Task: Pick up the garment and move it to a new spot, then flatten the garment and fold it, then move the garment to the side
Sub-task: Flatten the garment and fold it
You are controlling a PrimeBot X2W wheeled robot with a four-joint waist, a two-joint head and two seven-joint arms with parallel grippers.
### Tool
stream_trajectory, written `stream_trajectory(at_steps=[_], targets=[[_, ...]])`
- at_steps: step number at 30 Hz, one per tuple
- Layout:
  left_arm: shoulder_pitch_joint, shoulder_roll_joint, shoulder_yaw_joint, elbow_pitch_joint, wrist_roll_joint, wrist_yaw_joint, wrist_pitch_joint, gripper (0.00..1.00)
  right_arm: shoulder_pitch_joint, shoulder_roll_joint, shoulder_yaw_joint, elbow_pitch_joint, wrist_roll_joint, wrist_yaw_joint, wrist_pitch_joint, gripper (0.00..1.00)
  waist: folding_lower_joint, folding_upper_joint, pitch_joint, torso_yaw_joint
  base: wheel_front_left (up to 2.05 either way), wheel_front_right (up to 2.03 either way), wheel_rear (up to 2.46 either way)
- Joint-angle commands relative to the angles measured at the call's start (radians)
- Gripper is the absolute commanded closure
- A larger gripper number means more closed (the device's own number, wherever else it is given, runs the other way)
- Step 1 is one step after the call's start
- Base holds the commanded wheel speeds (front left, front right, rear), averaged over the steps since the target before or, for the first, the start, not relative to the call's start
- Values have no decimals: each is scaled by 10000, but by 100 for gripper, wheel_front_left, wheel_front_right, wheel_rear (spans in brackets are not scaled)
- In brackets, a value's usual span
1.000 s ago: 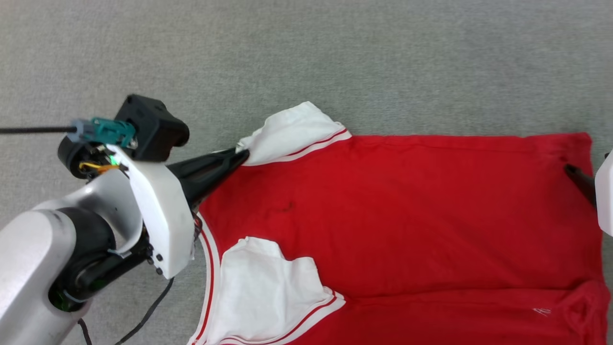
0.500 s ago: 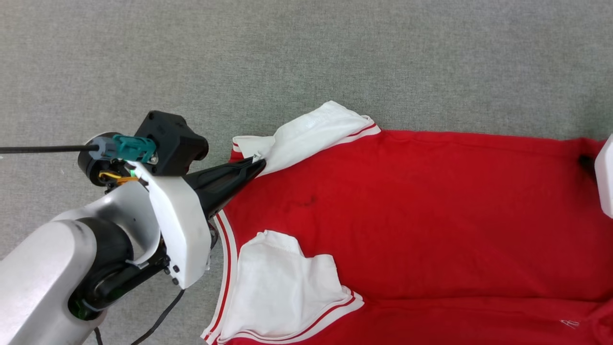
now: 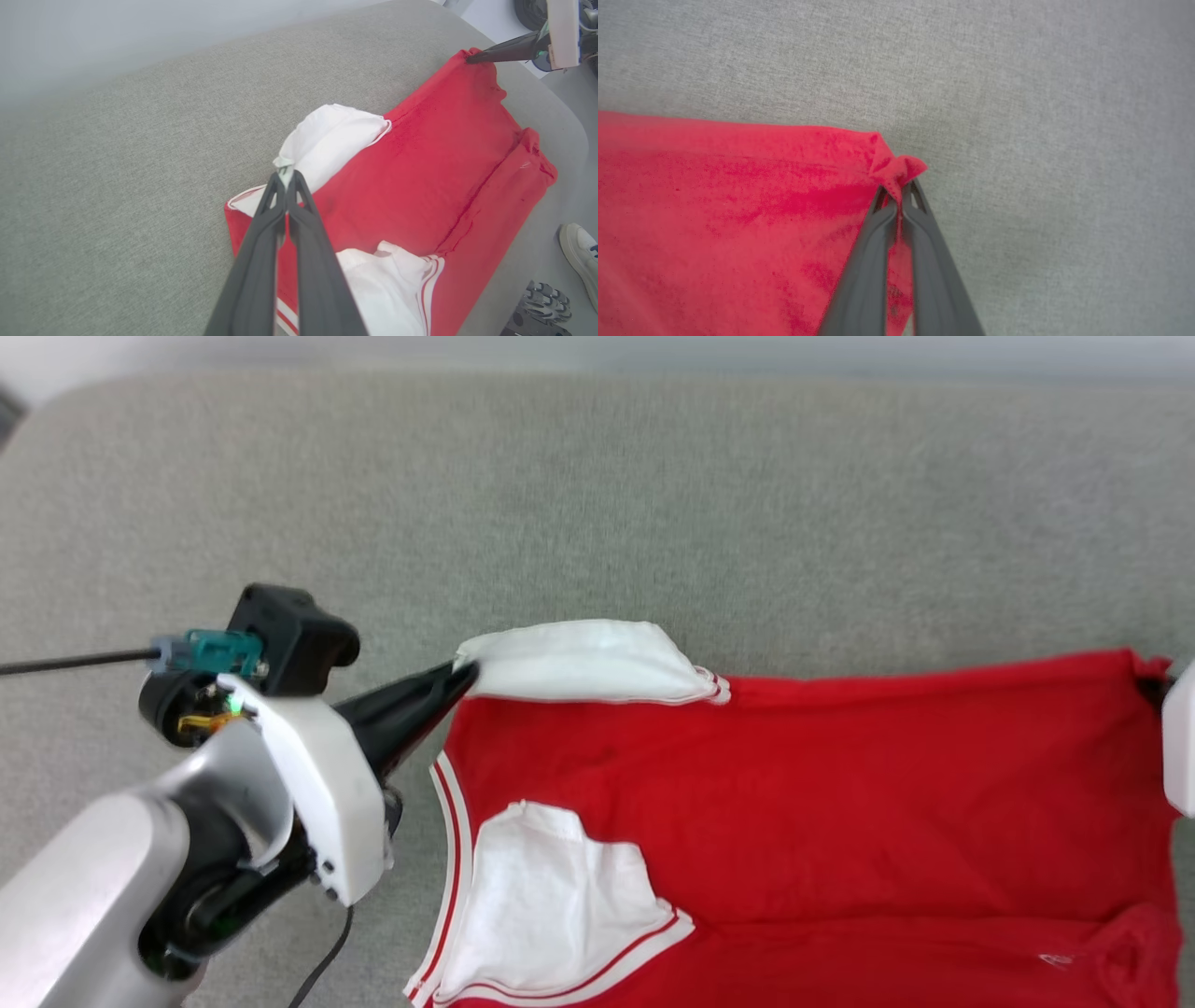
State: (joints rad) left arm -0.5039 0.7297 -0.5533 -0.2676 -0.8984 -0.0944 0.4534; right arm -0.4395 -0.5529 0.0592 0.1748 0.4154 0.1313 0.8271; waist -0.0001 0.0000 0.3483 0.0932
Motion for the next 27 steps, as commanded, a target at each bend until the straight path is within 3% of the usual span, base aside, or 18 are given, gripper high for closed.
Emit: stream_trajectory(at_steps=[1, 9, 17, 22, 27], targets=[[281, 67, 48, 27, -61, 88, -107, 100, 394, -53, -150, -159, 175, -10, -80, 100, 1, 0, -604, -101, 0, 0, 0], [2140, 610, 31, -201, -613, 629, -192, 100, 2717, 210, -940, -1706, 890, -9, -30, 100, 1, 0, -1741, -222, 0, 0, 0], [3937, 1082, -312, -297, -982, 1088, -123, 100, 4627, 422, -760, -2638, 997, -9, 287, 100, 1, 0, -2038, -356, 0, 0, 0], [4469, 1109, -738, 174, -820, 1087, -32, 100, 5201, 242, -361, -2583, 897, -9, 252, 100, 1, 0, -1963, -416, 0, 0, 0], [4413, 745, -1126, 979, -527, 827, -199, 100, 5368, 133, 48, -2118, 910, -9, 45, 100, 1, 0, -1854, -429, 0, 0, 0]])
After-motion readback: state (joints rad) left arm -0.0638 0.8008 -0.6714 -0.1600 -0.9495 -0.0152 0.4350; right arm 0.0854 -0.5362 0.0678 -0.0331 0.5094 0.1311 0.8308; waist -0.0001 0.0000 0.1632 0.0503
